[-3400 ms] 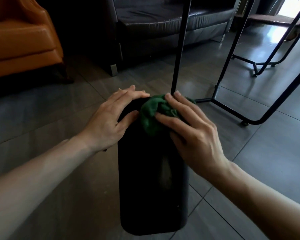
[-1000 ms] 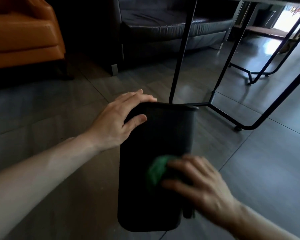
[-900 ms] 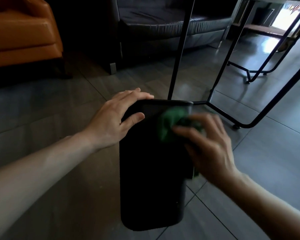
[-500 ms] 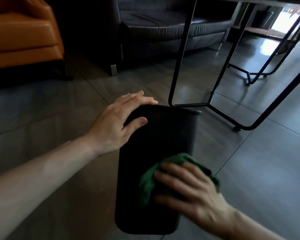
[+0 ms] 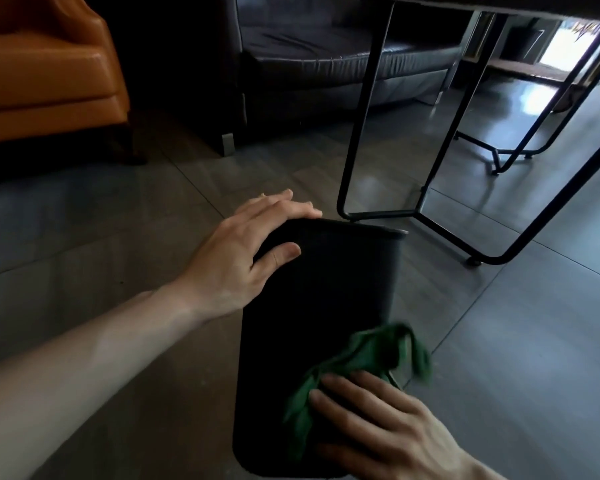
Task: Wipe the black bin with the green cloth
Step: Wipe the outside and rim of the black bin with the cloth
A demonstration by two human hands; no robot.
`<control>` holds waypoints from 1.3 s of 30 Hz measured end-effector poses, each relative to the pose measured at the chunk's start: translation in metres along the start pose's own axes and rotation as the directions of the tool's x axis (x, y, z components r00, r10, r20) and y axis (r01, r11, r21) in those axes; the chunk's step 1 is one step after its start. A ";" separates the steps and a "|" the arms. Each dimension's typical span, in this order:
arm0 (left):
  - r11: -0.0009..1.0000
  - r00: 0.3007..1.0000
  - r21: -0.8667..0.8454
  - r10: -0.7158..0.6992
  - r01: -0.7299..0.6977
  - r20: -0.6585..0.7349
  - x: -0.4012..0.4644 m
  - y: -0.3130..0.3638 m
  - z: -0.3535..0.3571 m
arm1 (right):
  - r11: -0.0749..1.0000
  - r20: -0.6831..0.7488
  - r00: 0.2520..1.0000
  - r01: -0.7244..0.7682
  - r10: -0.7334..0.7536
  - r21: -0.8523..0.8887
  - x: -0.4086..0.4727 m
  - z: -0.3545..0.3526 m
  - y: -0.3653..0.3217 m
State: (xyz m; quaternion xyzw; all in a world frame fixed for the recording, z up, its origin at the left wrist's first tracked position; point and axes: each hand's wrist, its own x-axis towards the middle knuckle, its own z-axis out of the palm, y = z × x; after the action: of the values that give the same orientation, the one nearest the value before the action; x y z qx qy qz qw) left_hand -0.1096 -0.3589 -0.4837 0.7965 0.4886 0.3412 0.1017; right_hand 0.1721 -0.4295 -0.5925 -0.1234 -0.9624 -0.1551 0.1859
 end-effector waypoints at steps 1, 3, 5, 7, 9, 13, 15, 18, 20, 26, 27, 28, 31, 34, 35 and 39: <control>1.000 1.000 -0.002 0.006 -0.006 0.003 0.001 0.002 0.001 | 1.000 0.003 1.000 0.001 -0.001 0.005 0.001 -0.004 0.004; 1.000 1.000 0.003 0.003 -0.003 0.001 0.003 0.003 0.002 | 0.997 -0.058 0.995 -0.073 0.075 0.024 0.009 -0.013 0.024; 1.000 1.000 0.014 -0.013 0.013 0.001 0.005 0.002 0.000 | 0.970 -0.178 0.955 -0.242 0.239 0.007 0.023 -0.023 0.053; 0.999 1.000 0.017 -0.029 0.029 0.003 0.004 0.000 -0.001 | 0.916 -0.290 0.878 -0.400 0.380 -0.013 0.037 -0.026 0.073; 0.999 0.999 0.009 -0.042 0.042 -0.003 0.003 -0.002 -0.002 | 0.894 -0.294 0.851 -0.448 0.434 0.022 0.041 -0.020 0.073; 0.995 0.995 -0.012 -0.095 0.095 -0.029 -0.001 -0.011 -0.008 | 0.963 -0.110 0.958 -0.258 0.265 0.078 0.017 -0.006 0.034; 0.993 0.993 -0.024 -0.114 0.114 -0.034 -0.005 -0.017 -0.012 | 0.972 -0.047 0.975 -0.211 0.217 0.104 0.003 -0.007 0.015; 0.990 0.991 -0.062 -0.132 0.129 -0.032 -0.010 -0.021 -0.017 | 0.904 -0.012 0.933 -0.346 0.360 0.250 -0.012 -0.020 0.005; 0.990 0.992 -0.081 -0.119 0.116 -0.036 -0.012 -0.022 -0.018 | 0.787 -0.057 0.835 -0.491 0.547 0.373 -0.022 -0.030 0.012; 0.988 0.997 -0.135 -0.077 0.080 0.028 -0.011 -0.016 -0.020 | -0.033 0.094 0.055 -0.667 0.994 0.744 -0.034 -0.065 0.100; 0.987 0.997 -0.146 -0.064 0.070 0.043 -0.011 -0.015 -0.021 | -0.138 0.167 -0.010 -0.615 0.986 0.776 -0.034 -0.071 0.115; 0.986 0.997 -0.156 -0.049 0.057 0.059 -0.012 -0.014 -0.022 | -0.224 0.240 -0.048 -0.564 0.970 0.794 -0.033 -0.075 0.129; 0.985 0.995 -0.169 0.000 0.016 0.096 -0.017 -0.014 -0.025 | -0.426 0.431 -0.088 -0.421 0.898 0.801 -0.027 -0.072 0.153; 0.986 0.995 -0.167 0.011 0.006 0.101 -0.022 -0.016 -0.029 | -0.550 0.583 -0.076 -0.452 0.809 0.703 -0.015 -0.049 0.163; 0.985 0.995 -0.173 0.009 0.008 0.098 -0.023 -0.016 -0.030 | -0.556 0.604 -0.069 -0.484 0.794 0.676 -0.007 -0.042 0.164; 0.983 0.995 -0.181 0.001 0.018 0.104 -0.024 -0.020 -0.033 | -0.499 0.537 -0.100 -0.538 0.838 0.679 0.014 -0.018 0.164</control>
State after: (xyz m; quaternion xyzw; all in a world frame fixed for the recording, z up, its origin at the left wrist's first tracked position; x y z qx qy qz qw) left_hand -0.1517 -0.3751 -0.4800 0.7985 0.4530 0.3419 0.2006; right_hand 0.2141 -0.2821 -0.5294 -0.6432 -0.4118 0.4978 0.4111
